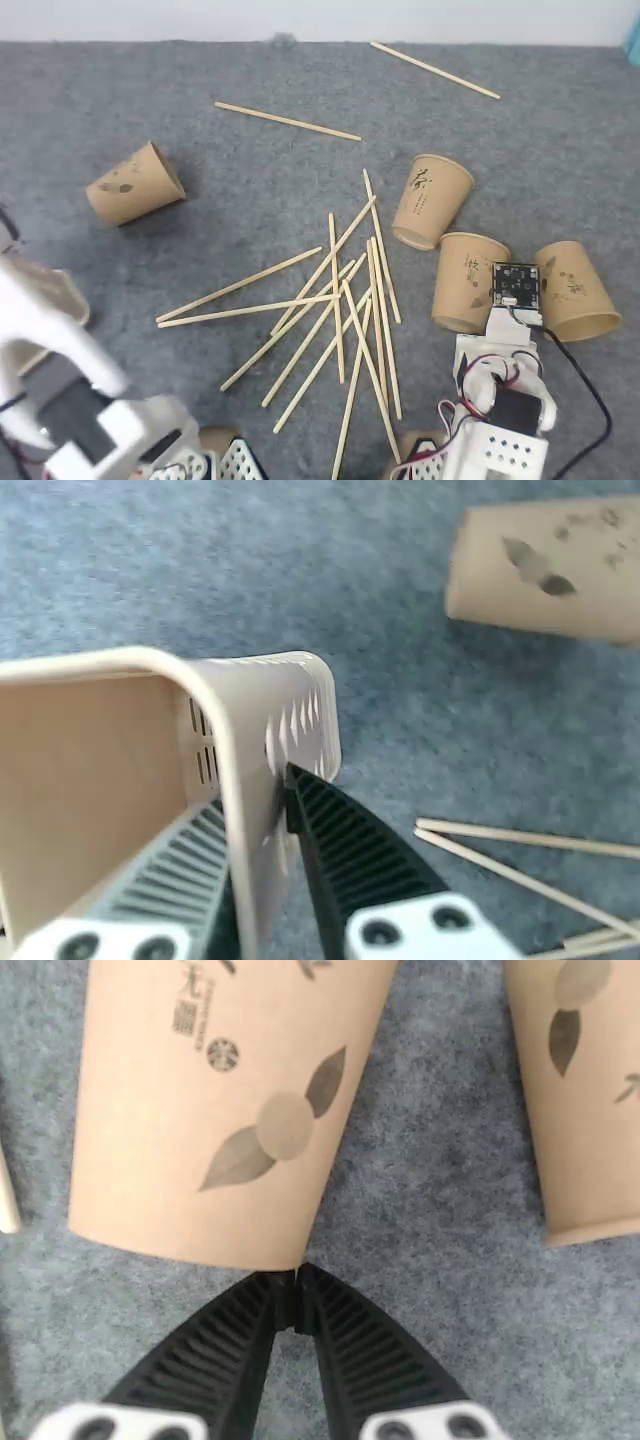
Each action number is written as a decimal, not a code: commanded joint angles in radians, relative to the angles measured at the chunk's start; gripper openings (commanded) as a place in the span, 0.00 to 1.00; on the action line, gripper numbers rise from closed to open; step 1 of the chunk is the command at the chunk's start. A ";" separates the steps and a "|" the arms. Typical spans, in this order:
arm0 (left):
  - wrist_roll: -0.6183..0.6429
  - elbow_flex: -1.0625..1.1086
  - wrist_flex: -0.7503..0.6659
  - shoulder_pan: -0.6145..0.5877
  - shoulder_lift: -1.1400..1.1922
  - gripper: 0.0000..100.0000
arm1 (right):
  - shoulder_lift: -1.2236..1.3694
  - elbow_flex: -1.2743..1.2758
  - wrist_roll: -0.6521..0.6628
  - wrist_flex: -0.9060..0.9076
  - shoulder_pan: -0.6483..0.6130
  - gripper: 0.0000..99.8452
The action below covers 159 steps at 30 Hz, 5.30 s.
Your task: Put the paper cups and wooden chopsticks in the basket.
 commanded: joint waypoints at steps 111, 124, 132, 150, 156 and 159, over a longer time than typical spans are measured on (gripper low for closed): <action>0.262 -0.572 -0.635 -0.157 0.727 0.23 | -0.013 0.018 0.012 -0.013 0.010 0.01; 0.101 -0.895 -0.763 -0.126 1.049 0.23 | -0.013 0.018 0.012 -0.013 0.010 0.01; 0.098 -1.333 -0.872 -0.140 1.326 0.23 | -0.013 0.018 0.012 -0.013 0.010 0.01; 0.092 -1.515 -0.893 -0.163 1.726 0.23 | -0.013 0.018 0.012 -0.013 0.010 0.01; 0.092 -1.541 -0.594 -0.190 1.700 0.23 | -0.013 0.018 0.012 -0.013 0.010 0.01; 0.095 -1.540 -0.411 -0.189 1.602 0.23 | -0.013 0.018 0.012 -0.013 0.010 0.01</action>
